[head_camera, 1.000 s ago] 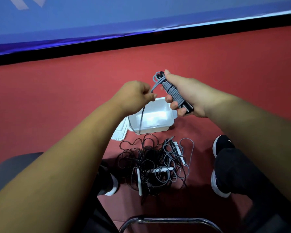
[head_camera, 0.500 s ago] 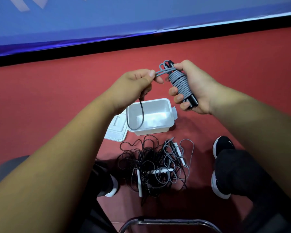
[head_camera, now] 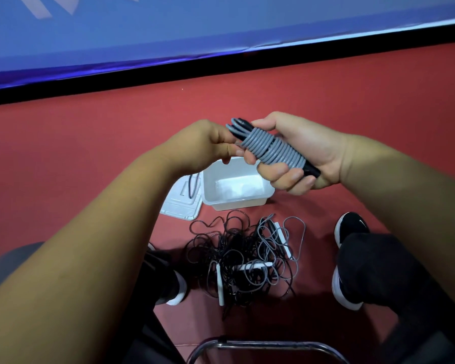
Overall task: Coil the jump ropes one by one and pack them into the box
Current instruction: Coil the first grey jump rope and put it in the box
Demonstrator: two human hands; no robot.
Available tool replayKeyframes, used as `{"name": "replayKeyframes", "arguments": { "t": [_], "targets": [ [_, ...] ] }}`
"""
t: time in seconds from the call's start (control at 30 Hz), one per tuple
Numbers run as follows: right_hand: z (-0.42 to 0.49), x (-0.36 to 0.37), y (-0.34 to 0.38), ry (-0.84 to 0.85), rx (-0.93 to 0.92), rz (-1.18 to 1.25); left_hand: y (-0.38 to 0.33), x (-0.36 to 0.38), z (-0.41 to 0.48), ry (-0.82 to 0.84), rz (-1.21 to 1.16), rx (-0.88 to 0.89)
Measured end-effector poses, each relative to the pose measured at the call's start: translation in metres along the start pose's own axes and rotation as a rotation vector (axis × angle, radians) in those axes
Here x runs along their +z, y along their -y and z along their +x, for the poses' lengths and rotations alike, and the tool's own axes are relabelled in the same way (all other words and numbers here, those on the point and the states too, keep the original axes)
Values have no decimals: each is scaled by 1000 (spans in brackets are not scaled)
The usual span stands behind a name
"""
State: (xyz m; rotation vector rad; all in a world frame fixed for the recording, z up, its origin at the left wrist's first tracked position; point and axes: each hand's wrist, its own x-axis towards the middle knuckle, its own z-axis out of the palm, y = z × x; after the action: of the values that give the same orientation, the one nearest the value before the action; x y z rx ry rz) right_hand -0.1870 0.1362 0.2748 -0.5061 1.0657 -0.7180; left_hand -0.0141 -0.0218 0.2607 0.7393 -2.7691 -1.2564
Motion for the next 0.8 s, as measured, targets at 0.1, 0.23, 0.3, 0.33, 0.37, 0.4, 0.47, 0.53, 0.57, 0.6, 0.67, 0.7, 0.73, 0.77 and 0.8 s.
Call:
{"name": "replayKeyframes", "arguments": {
  "t": [0.1,0.23,0.3,0.33,0.37,0.4,0.47,0.53,0.57,0.6,0.67,0.7,0.73,0.77,0.8],
  "targets": [
    [-4,1,-3,83,108,-94,2,0,-2,27,104,0],
    [-1,0,-10,152,225,-252,-3,0,-5,64,121,47],
    [2,1,-13,127,255,-298,-8,1,-6,60,111,63],
    [5,2,-15,71,261,-321,-9,1,-5,42,117,65],
    [8,1,-16,-9,256,-342,-10,1,-5,9,135,73],
    [12,0,-17,-96,232,-354,-10,1,-4,-37,162,84],
    [20,-4,-19,-245,146,-336,-10,1,-2,-136,217,110],
    [26,-8,-19,-353,57,-294,-10,-1,1,-193,249,130],
    [27,-9,-17,-398,20,-282,-10,-2,3,-195,264,138],
    [28,-10,-16,-437,-9,-270,-10,-2,4,-188,284,149],
    [30,-13,-15,-508,-48,-216,-12,-1,7,-169,348,180],
    [30,-14,-15,-541,-60,-175,-12,1,9,-163,377,186],
    [31,-15,-15,-568,-73,-140,-13,3,10,-155,388,175],
    [32,-17,-15,-587,-86,-113,-12,5,12,-141,369,143],
    [32,-18,-14,-596,-102,-93,-12,6,12,-128,320,94]
  ]
}}
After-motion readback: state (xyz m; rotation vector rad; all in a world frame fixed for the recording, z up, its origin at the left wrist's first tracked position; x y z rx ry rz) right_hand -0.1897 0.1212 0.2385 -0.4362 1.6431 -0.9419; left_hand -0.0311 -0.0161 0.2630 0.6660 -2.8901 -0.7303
